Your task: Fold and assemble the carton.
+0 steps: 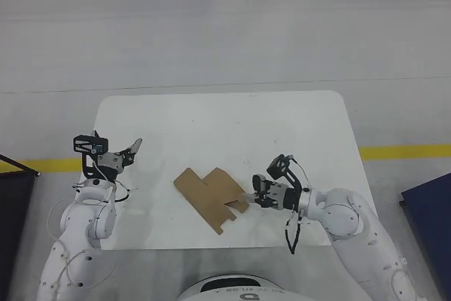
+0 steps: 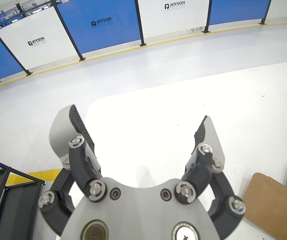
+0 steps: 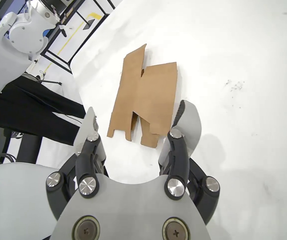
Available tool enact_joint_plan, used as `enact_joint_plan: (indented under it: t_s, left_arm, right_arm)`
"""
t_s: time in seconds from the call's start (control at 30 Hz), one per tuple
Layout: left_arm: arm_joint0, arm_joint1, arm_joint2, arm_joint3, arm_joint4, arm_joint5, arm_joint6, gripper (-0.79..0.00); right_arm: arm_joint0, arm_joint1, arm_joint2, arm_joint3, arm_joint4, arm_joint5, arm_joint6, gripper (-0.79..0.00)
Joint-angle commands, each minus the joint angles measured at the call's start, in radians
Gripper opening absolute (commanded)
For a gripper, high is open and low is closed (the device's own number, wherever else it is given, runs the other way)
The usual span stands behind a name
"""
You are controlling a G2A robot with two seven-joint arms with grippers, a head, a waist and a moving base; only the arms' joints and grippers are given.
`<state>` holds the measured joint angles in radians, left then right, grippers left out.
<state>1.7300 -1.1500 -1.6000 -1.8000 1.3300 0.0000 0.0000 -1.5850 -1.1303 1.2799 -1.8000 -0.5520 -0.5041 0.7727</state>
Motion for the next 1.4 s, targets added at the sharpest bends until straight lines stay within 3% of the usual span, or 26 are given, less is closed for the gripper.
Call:
enact_joint_plan:
  t_s: [0.0,0.13,0.23,0.33,0.63,0.93,1.37]
  left_arm:
    - [0.0,0.0,0.0,0.0,0.0,0.0,0.0,0.0]
    - [0.0,0.0,0.0,0.0,0.0,0.0,0.0,0.0]
    - [0.0,0.0,0.0,0.0,0.0,0.0,0.0,0.0]
    - [0.0,0.0,0.0,0.0,0.0,0.0,0.0,0.0]
    - [0.0,0.0,0.0,0.0,0.0,0.0,0.0,0.0]
    - [0.0,0.0,0.0,0.0,0.0,0.0,0.0,0.0]
    - [0.0,0.0,0.0,0.0,0.0,0.0,0.0,0.0]
  right_arm:
    - [0.015,0.0,-0.009,0.022,0.008,0.015,0.014,-0.536]
    - [0.032,0.002,-0.024,0.065,0.019,0.046,0.038,-0.606]
    - [0.044,0.003,-0.034,0.092,0.025,0.066,0.056,-0.606]
    - [0.055,0.003,-0.047,0.11,0.037,0.077,0.058,-0.557]
    - [0.085,0.004,-0.067,0.167,0.073,0.115,0.046,-0.603]
    - [0.105,0.004,-0.105,0.205,0.092,0.132,0.053,-0.508]
    - [0.11,0.009,-0.13,0.2,0.11,0.161,0.061,-0.486]
